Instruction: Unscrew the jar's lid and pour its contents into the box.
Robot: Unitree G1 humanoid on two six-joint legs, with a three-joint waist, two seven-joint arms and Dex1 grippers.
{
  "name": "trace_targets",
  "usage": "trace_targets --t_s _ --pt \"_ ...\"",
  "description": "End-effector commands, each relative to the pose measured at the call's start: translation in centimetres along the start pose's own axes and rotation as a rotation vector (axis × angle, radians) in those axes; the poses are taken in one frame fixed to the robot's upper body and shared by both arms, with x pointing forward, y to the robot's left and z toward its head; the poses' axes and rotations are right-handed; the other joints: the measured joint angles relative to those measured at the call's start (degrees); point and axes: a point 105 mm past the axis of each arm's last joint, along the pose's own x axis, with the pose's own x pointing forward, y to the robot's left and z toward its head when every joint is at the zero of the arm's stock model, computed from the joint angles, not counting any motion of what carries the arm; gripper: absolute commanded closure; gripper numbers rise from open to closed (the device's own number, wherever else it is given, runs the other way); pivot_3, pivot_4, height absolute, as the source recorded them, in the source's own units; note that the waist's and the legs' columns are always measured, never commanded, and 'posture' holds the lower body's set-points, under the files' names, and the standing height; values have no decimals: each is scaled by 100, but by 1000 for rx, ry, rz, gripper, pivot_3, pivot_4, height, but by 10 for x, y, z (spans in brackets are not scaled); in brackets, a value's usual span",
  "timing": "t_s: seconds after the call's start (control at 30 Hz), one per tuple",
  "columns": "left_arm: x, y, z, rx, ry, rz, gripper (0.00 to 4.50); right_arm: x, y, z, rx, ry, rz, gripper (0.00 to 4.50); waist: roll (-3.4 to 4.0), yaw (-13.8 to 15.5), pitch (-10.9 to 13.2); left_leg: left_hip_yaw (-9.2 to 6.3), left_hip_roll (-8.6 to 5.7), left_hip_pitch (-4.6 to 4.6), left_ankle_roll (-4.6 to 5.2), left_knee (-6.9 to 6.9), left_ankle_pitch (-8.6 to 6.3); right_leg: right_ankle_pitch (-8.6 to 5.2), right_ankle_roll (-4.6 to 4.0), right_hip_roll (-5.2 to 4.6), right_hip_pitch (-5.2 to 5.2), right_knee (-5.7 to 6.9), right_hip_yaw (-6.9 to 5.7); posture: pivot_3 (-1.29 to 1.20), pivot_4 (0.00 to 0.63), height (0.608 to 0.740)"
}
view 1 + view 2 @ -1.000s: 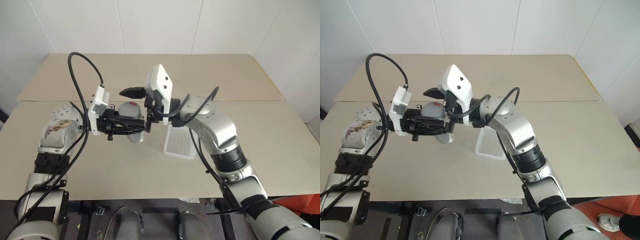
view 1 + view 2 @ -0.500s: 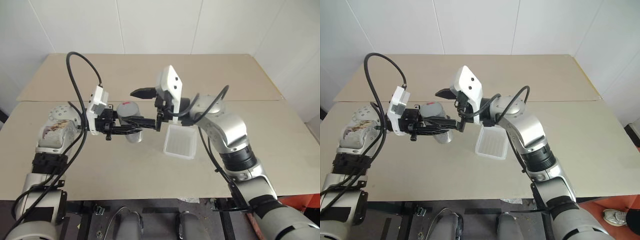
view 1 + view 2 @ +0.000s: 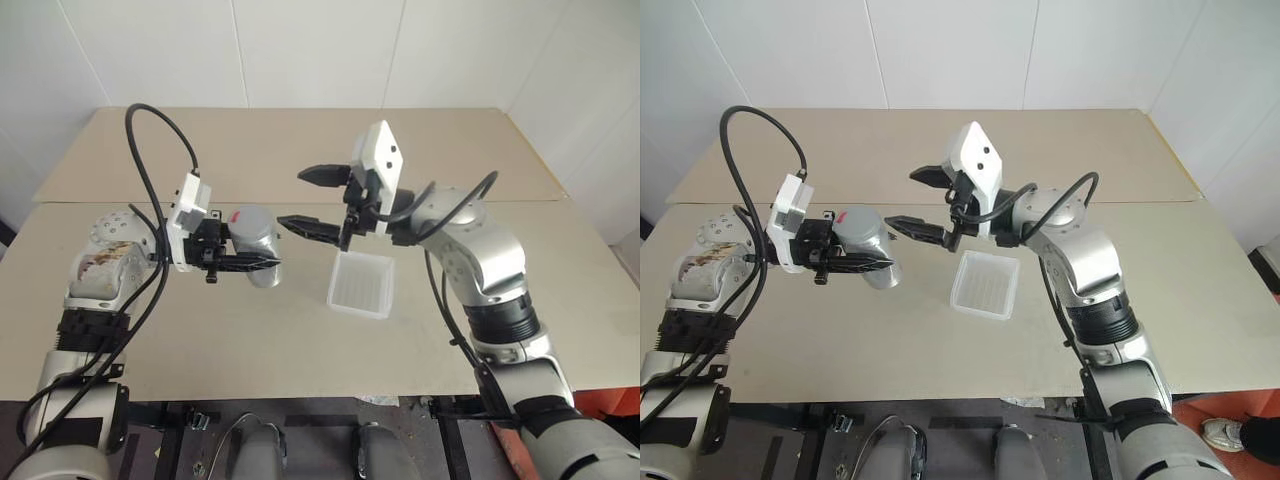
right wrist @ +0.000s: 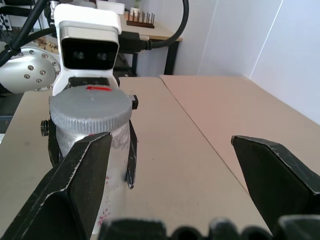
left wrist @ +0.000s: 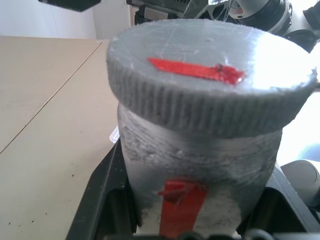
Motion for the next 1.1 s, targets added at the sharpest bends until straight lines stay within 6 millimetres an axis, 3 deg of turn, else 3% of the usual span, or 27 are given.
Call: trace_targets --t_s 0.03,0.23,0.4,0.73,1.1 --pt "-1 -2 10 46 -14 -7 2561 -7 3 15 -41 -35 14 54 0 1 0 0 0 0 0 0 0 0 0 0 0 -1 0 0 150 740" --pt "1 1 8 47 -12 4 2561 -10 27 23 -37 -71 122 54 0 4 0 0 0 0 0 0 0 0 0 0 0 -4 0 0 150 740" --pt "4 1 7 51 -9 4 2561 6 41 33 -12 -99 149 54 0 -6 0 0 1 3 0 0 0 0 0 1 0 -6 0 0 150 740" --pt "7 2 8 58 -14 4 2561 34 46 35 25 -58 142 54 0 16 0 -1 0 3 0 1 0 0 0 0 1 2 0 0 150 740" --pt "5 2 8 58 -15 11 2561 45 42 28 36 -27 125 54 0 4 0 -1 0 3 0 0 0 0 0 1 0 2 0 0 150 740"
